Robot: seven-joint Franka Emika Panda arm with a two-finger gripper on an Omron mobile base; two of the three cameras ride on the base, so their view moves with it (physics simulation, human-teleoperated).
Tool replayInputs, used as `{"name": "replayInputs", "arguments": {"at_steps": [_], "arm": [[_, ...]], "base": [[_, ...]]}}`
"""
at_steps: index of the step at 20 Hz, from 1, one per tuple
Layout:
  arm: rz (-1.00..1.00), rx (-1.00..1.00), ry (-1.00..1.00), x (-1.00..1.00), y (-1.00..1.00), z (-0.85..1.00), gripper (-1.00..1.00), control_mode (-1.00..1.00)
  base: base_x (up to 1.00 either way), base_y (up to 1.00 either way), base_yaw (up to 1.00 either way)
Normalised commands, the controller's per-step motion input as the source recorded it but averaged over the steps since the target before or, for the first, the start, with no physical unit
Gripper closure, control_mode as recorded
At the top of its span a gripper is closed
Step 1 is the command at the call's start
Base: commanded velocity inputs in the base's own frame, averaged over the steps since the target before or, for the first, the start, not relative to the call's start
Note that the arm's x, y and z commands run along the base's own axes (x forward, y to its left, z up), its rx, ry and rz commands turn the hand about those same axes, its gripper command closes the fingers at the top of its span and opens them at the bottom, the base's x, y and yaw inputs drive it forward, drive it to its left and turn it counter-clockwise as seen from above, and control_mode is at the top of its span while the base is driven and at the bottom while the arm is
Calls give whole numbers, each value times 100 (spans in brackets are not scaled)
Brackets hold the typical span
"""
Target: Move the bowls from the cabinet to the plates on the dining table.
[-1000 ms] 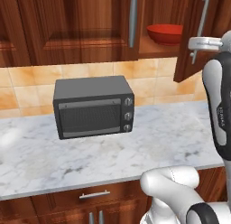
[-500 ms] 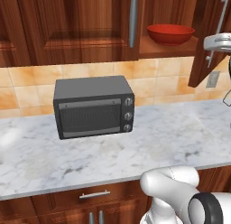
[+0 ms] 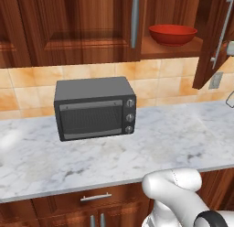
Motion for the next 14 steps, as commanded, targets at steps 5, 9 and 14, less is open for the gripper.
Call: {"name": "replayInputs", "arguments": {"at_steps": [5, 9, 14], "arm": [[6, -4, -17, -88, 19, -1, -100, -100], [5, -25, -2, -91, 60, -9, -100, -100], [9, -39, 3, -94, 40, -20, -100, -100]], "base": [[0, 0, 0], [0, 0, 0], [0, 0, 0]]}}
